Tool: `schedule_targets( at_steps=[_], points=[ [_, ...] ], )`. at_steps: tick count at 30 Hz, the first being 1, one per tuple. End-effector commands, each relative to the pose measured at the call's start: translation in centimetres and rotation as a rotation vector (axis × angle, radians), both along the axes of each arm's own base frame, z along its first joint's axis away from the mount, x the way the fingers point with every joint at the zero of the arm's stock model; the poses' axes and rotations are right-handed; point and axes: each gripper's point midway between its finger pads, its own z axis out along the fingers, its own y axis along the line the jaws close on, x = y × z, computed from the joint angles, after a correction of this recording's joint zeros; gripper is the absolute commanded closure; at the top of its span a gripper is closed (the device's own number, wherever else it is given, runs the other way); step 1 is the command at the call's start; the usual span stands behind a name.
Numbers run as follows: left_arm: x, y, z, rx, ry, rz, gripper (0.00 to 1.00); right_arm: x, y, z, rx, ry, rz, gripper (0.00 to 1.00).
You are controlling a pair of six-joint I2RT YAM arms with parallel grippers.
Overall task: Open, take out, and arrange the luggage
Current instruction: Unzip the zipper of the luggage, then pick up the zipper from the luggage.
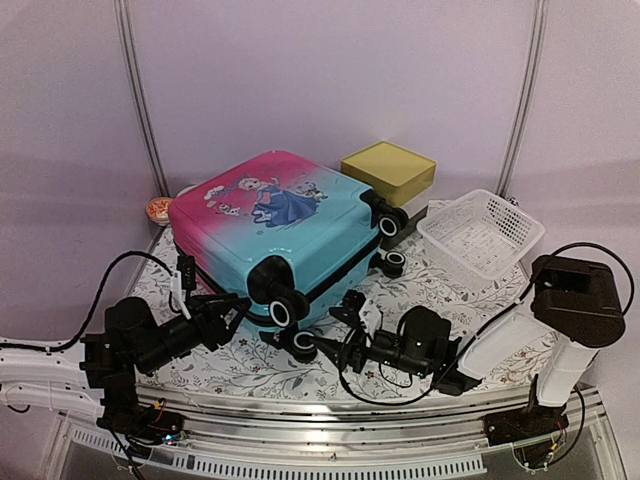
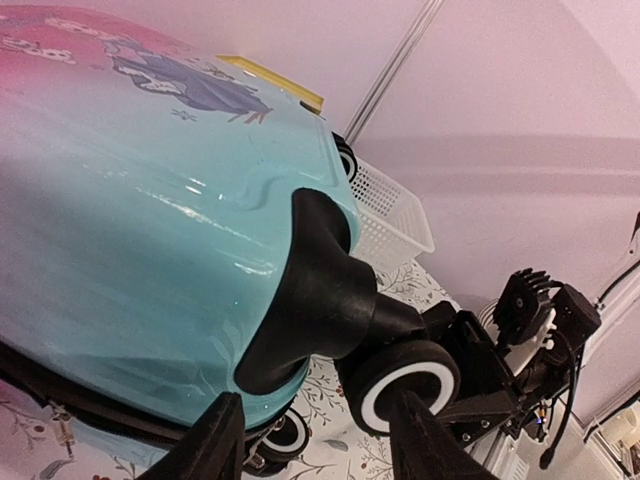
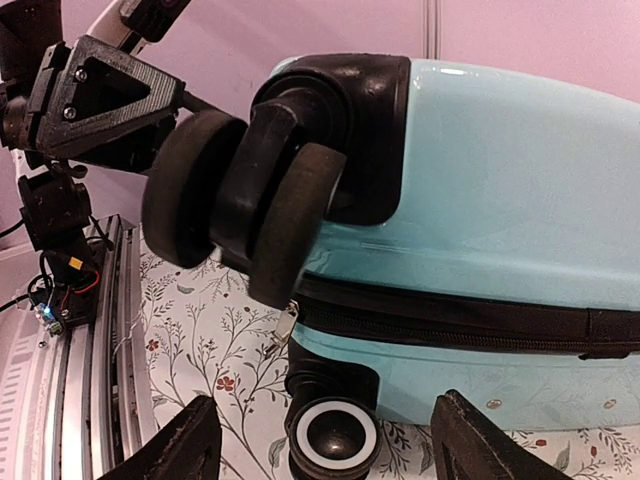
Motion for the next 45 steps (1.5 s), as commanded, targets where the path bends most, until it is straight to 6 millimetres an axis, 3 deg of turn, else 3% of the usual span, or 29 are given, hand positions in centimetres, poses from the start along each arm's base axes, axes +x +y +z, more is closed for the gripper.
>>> schedule_targets(
  at_steps=[1,13,22,30,45],
  points=[
    [0.2,0.3,-0.3,-0.017,0.039,0.005,0.48,-0.4,0.3,0.7,0.101,-0.006,0.019,0.26],
    [0.8,0.3,-1.3,-0.005,0.122,0.020,0.37,0.7,1.3,-1.7,0.141,0.067,-0.020,0.32],
    [0.9,-0.6,-2.3,0.020,0.171,-0.013,0.36,0.7,3.4,-2.2,0.182,0.053,-0.025,0.40],
    [0.8,-0.6,-2.3,0.024,0.162,-0.023,0.36,0.9,5.1,-3.5,0.173,0.055,-0.010,0.41],
    [0.6,-0.7,-2.3,0.036,0.149,-0.038,0.36,0.9,6.4,-4.5,0.168,0.017,-0.020,0.45]
  ],
)
